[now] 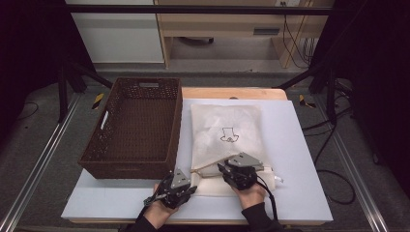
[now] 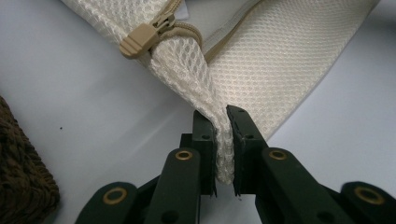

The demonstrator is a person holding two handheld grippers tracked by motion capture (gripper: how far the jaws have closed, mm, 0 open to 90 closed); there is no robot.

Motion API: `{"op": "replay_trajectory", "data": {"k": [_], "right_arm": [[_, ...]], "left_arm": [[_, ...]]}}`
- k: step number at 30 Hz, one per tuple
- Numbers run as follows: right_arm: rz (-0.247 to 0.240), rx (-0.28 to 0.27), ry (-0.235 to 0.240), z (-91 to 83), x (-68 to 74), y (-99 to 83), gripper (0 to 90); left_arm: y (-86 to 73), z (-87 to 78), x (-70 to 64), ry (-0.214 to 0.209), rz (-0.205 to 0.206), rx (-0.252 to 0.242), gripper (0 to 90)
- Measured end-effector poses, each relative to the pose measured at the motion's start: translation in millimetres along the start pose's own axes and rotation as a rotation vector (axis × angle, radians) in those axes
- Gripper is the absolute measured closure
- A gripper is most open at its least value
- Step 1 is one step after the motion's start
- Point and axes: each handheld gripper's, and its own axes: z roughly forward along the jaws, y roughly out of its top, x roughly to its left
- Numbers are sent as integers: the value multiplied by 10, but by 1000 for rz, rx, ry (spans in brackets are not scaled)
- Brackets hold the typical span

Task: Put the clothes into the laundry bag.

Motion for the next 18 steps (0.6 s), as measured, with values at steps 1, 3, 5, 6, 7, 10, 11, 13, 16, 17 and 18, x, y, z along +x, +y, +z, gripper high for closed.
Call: {"op": "replay_trajectory", "data": {"k": [1, 3, 5, 6, 7, 10, 11, 13, 16, 17, 18], "right_arm": [[10, -13, 2, -77, -24, -18, 664], [28, -43, 1, -222, -84, -44, 653], [27, -64, -30, -365, -143, -62, 641], [41, -84, -36, -438, -177, -66, 636], [58, -106, -32, -504, -215, -67, 630], [71, -137, -68, -626, -290, -51, 592], [72, -136, -83, -647, -304, -45, 591], [69, -142, -97, -668, -331, -42, 576], [57, -110, -113, -606, -350, -54, 571], [43, -104, -131, -565, -366, -62, 578], [40, -93, -141, -528, -385, -69, 590]], "left_arm": [[0, 1, -3, 0, -2, -2, 811], [-1, 1, -6, 4, -1, -3, 811], [-2, 1, -4, 1, -3, -3, 811], [-2, 1, -3, 1, -4, -3, 811], [-2, 1, -2, -1, -4, -4, 811], [-1, 1, -4, 3, -3, -3, 811], [-2, 1, -5, 4, -2, -3, 811], [-1, 2, -5, 3, -2, -3, 811], [-1, -1, 4, -3, -2, 0, 811], [-1, 0, 4, -3, -2, 0, 811], [0, -1, 4, -3, -1, 1, 810]]}}
